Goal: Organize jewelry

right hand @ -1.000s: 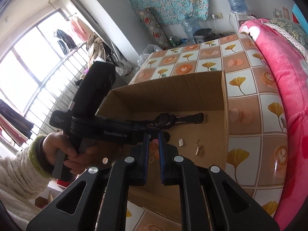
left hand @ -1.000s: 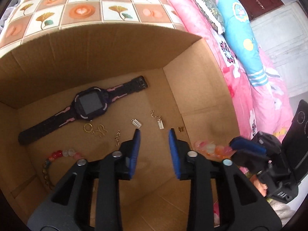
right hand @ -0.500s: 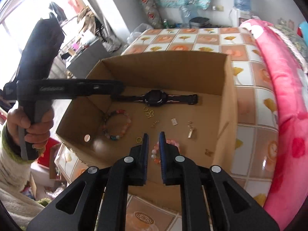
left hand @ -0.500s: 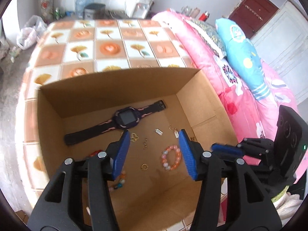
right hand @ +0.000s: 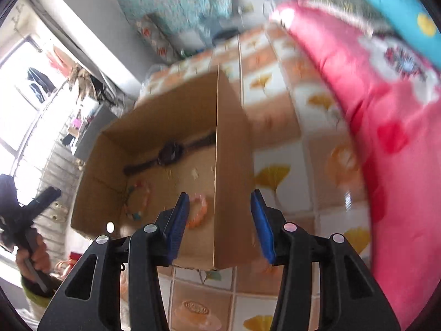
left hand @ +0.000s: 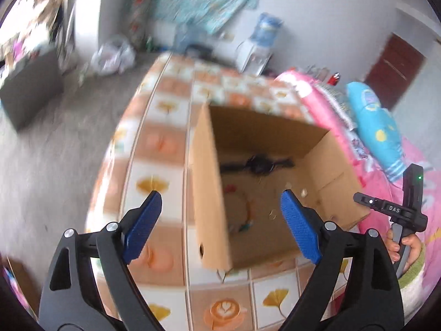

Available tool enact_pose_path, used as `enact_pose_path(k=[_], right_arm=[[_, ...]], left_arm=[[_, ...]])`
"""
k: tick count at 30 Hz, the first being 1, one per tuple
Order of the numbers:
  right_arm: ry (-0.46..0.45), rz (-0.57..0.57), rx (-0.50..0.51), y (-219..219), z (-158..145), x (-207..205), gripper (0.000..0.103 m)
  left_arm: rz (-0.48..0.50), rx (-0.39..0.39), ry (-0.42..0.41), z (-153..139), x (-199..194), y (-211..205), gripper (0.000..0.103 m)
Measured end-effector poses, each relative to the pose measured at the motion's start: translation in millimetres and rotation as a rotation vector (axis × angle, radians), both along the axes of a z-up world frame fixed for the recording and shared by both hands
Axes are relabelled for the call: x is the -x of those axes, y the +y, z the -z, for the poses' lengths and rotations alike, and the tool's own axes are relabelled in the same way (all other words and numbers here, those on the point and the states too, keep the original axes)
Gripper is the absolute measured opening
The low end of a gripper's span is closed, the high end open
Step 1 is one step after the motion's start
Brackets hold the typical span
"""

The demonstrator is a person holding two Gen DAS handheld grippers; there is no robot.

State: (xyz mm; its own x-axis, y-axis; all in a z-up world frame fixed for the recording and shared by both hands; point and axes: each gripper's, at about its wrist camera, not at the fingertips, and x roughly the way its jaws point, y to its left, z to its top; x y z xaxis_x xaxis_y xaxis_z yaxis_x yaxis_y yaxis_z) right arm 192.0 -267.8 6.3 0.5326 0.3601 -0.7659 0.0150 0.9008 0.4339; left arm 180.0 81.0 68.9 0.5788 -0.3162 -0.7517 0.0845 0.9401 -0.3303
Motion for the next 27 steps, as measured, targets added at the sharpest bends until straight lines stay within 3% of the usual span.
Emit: enact_pose_path(k=[6, 11, 20, 27], right_arm=[[0.015, 0.001, 0.037, 14.5, -1.3, 12.5, 0.048], [0.023, 0.012, 0.058, 25.9, -2.3, 35.8, 0.048], [0.029, 0.057, 0.058, 22.7, -5.4, 83.0, 0.048], [0.018, 0.067, 0.099, 26.4, -5.2, 92.6, 0.048]], left_arm=[[0.086, 0.222, 0.128, 45.2, -1.4, -8.3, 0.084], [0.063, 0.131, 0.092, 46.3, 9.9, -24.0, 0.086], [0.087, 0.156, 0.105, 46.6, 54.8, -27.4, 0.086], [0.082, 0.116, 0.081, 47.2, 75.4, -31.6, 0.086]])
